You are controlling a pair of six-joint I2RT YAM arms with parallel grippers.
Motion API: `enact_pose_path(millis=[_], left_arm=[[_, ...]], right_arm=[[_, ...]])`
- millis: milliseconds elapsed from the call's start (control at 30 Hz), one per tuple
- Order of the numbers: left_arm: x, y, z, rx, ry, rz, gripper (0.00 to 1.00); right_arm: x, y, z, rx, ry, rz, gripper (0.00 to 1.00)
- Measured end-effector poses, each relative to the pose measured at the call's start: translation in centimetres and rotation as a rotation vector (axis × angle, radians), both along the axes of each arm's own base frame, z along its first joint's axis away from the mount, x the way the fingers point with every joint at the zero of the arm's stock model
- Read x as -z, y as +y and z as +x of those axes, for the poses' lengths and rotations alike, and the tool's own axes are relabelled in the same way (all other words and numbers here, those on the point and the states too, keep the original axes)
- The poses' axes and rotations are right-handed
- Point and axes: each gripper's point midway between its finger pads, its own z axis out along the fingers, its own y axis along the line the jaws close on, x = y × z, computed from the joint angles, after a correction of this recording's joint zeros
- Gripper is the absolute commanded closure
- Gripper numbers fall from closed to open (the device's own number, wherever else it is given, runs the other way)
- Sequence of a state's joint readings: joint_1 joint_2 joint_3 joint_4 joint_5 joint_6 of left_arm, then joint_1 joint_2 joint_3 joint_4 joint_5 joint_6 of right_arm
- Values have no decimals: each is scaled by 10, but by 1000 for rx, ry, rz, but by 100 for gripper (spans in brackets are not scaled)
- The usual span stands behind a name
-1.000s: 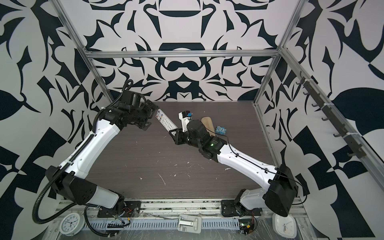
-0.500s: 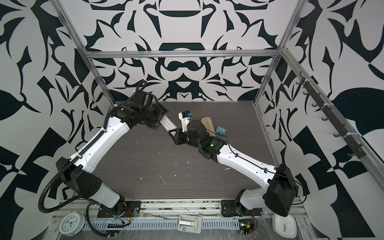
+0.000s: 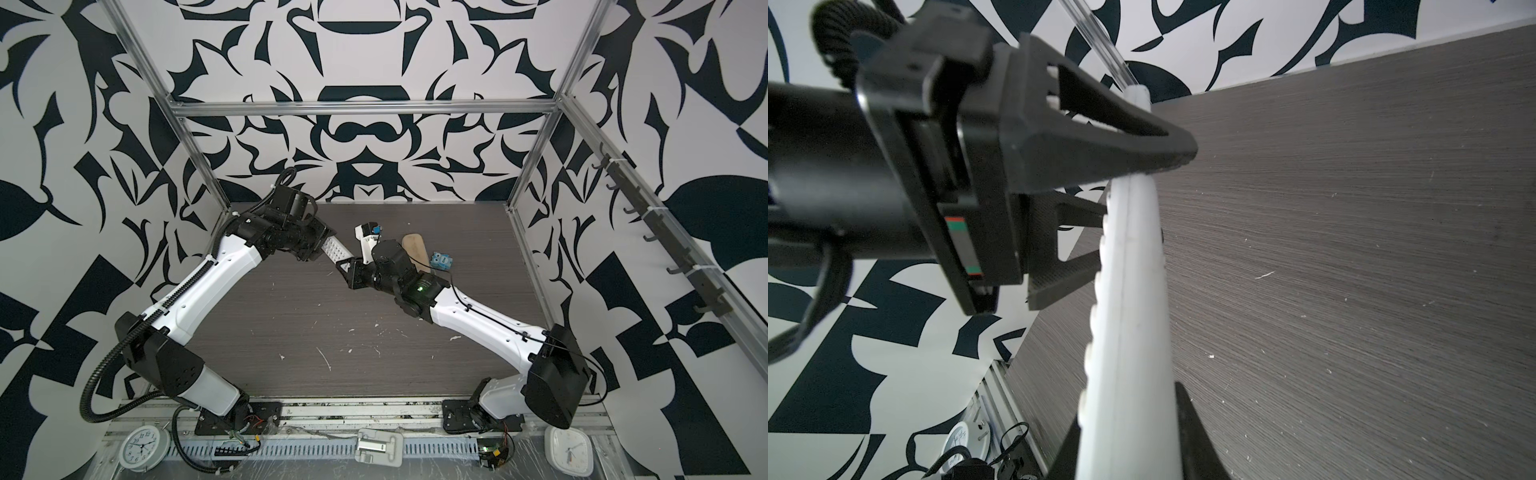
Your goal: Load the batteries into the remote control
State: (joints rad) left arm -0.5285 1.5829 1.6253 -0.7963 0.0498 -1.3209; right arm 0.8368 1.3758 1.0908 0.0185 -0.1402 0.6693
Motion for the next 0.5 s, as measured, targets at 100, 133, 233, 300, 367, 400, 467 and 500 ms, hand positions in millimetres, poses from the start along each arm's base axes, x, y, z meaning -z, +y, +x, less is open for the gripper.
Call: enact_pose_path(millis=[100,133,233,300,367,400,467,500], left_arm=[[2,1,-1,5,1,7,78],[2,2,0,6,1,14,79],[6,10,0,14,-2,58,79],[11,20,0,19,-2,102,79],[18,30,3,27,-2,158,81],[23,34,4,35,2,189,82],[40,40,6,65,37,257,83],[50,41,6,83,60,286,83]], right_arm=[[1,1,-2,-11,7,-9,61],[1,1,-2,-19,7,-16,57],[4,0,-6,-28,19,-35,19],[8,-4,-9,-30,31,-57,16],[10,-11,-13,-23,42,-81,14],[10,-15,-16,-19,44,-90,13],[7,-26,-23,-9,40,-103,12],[5,-31,-26,-7,35,-108,11]])
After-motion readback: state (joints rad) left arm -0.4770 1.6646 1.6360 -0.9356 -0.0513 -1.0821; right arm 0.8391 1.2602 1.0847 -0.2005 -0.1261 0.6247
